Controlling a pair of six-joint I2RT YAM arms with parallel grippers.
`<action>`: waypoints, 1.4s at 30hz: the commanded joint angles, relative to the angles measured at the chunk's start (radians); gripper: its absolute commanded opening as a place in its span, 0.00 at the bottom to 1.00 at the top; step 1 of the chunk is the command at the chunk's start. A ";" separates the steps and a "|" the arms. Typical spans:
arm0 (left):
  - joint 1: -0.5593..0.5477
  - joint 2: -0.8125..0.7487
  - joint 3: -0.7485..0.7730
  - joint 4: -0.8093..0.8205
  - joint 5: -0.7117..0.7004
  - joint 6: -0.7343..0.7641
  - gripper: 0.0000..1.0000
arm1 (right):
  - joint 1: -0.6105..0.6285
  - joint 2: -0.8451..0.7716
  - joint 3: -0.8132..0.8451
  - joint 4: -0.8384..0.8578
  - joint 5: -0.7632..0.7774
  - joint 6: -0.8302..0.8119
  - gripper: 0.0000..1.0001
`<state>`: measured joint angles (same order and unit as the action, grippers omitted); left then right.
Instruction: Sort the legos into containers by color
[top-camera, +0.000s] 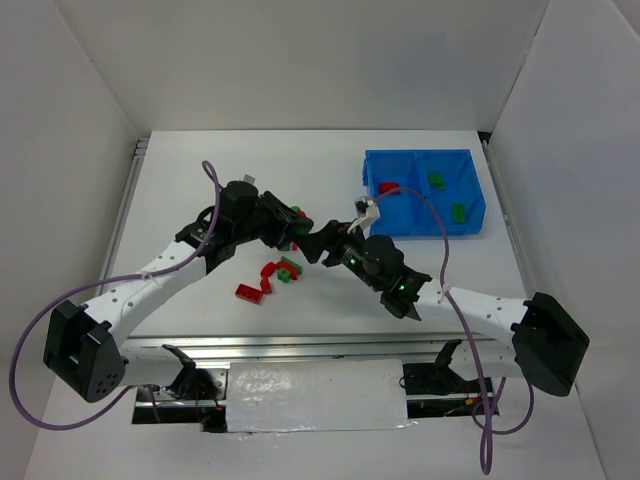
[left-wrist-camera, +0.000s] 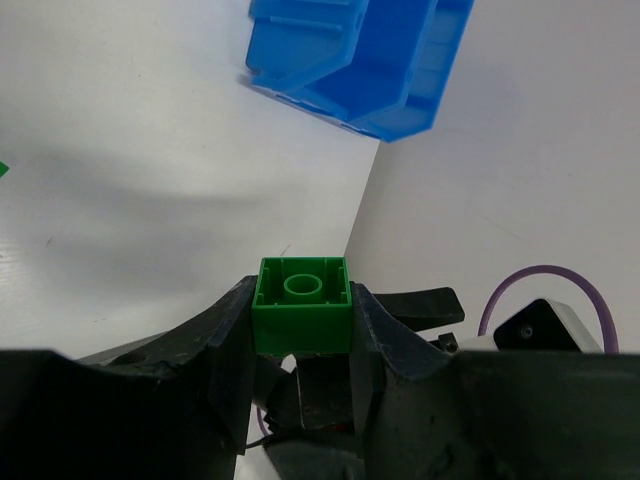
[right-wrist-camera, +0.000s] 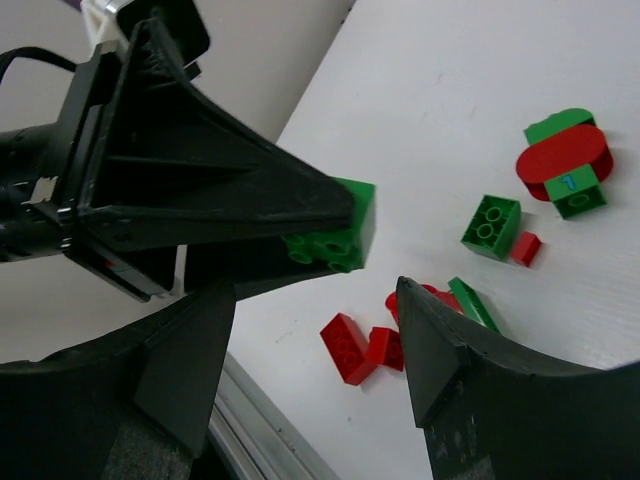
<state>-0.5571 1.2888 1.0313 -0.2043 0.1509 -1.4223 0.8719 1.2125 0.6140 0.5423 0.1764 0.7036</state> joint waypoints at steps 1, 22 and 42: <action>-0.004 -0.011 0.004 0.049 0.036 -0.023 0.00 | 0.032 0.018 0.052 0.096 0.031 -0.035 0.72; -0.006 -0.089 0.003 0.039 0.006 0.026 0.75 | 0.036 0.079 0.092 0.139 0.141 -0.078 0.00; 0.045 0.035 0.375 -0.392 -0.247 0.672 1.00 | -0.798 0.330 0.622 -0.924 0.155 -0.018 0.00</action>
<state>-0.5091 1.2915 1.3945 -0.5175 -0.0715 -0.8761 0.1535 1.4422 1.1225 -0.1425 0.3290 0.6937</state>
